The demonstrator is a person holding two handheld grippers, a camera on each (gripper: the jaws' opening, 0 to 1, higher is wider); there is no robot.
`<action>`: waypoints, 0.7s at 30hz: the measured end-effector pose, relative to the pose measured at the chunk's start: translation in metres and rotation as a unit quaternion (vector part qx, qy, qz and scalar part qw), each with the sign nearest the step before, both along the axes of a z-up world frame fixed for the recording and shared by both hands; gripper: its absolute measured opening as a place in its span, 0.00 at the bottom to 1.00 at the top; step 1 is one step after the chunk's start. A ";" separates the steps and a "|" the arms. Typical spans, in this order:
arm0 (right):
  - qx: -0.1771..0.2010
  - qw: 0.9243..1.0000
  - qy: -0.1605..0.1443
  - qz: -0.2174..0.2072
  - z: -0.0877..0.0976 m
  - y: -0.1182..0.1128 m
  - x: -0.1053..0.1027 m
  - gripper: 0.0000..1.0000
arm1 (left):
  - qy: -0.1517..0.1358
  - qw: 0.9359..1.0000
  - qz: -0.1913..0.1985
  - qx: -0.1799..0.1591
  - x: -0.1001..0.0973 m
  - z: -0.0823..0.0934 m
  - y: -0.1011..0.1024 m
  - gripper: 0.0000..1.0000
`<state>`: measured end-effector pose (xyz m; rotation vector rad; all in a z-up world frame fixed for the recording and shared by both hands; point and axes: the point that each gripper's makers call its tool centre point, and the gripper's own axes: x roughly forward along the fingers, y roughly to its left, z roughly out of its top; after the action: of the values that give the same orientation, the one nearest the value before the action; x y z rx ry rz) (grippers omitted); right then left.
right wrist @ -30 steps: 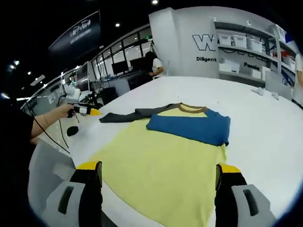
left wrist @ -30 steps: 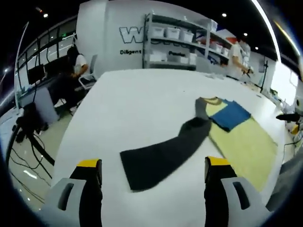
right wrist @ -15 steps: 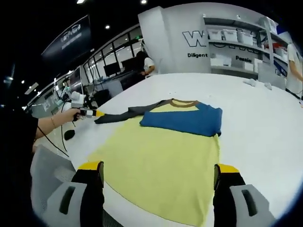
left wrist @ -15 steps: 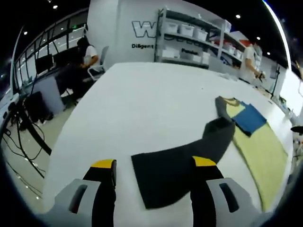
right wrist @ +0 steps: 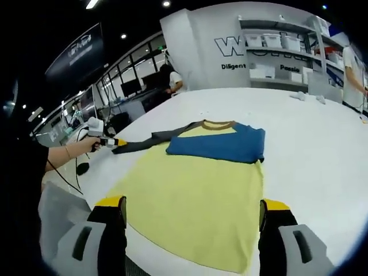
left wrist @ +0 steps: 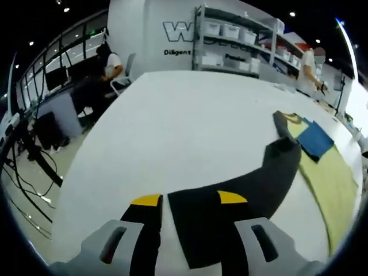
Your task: Fold the garment on the visible template until the final outline fits inside the template.
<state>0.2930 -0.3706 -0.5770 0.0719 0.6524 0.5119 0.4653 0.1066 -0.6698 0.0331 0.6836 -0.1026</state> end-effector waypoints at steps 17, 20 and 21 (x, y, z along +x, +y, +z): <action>-0.009 1.000 -0.005 0.007 -0.001 0.005 0.000 0.87 | -0.018 0.998 0.026 0.052 0.005 0.007 0.005 0.07; -0.007 1.000 -0.005 0.012 -0.002 0.008 -0.001 0.91 | -0.044 0.998 0.028 0.033 0.007 0.023 0.004 0.07; -0.009 1.000 -0.004 0.015 -0.004 0.010 -0.001 0.91 | -0.055 0.998 0.027 0.035 0.008 0.031 0.006 0.07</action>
<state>0.2923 -0.3604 -0.5807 0.0436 0.6502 0.5341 0.4733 0.1125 -0.6386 0.0878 0.5779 -0.0250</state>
